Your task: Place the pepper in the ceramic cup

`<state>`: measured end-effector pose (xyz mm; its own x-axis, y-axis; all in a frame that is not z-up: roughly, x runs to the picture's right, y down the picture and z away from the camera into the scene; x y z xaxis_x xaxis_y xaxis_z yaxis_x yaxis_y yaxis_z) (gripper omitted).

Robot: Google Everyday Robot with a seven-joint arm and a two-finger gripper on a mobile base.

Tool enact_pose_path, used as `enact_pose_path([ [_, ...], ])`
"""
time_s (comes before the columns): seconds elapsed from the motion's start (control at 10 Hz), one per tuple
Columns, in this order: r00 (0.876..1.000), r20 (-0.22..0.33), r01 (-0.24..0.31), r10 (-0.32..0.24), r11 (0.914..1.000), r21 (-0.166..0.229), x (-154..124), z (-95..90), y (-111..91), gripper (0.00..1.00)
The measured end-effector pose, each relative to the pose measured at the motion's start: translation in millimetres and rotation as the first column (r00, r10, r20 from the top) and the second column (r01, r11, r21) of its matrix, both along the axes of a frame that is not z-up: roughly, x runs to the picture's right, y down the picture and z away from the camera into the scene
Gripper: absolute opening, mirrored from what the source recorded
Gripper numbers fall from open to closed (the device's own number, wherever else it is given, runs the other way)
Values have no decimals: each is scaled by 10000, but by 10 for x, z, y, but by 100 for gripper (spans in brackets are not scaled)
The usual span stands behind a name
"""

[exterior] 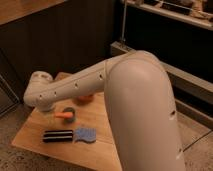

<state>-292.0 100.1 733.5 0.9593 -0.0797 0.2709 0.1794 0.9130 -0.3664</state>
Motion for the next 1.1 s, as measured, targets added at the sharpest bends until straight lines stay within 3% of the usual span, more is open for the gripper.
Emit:
enact_pose_path([
  [0.2, 9996, -17, -275, 275, 9996, 61, 18, -27, -35, 80],
  [0.5, 9908, 192, -1345, 1341, 9907, 222, 64, -182, -218, 80],
  [0.7, 9723, 228, -2331, 2328, 9724, 112, 169, -260, -291, 80],
  [0.8, 9593, 84, -2823, 2822, 9593, 120, 263, -276, -322, 80],
  [1.0, 9258, -568, -3728, 3737, 9276, 257, 513, -267, -354, 80],
  [1.1, 9020, -1087, -4156, 4178, 9085, 437, 642, -251, -347, 80],
])
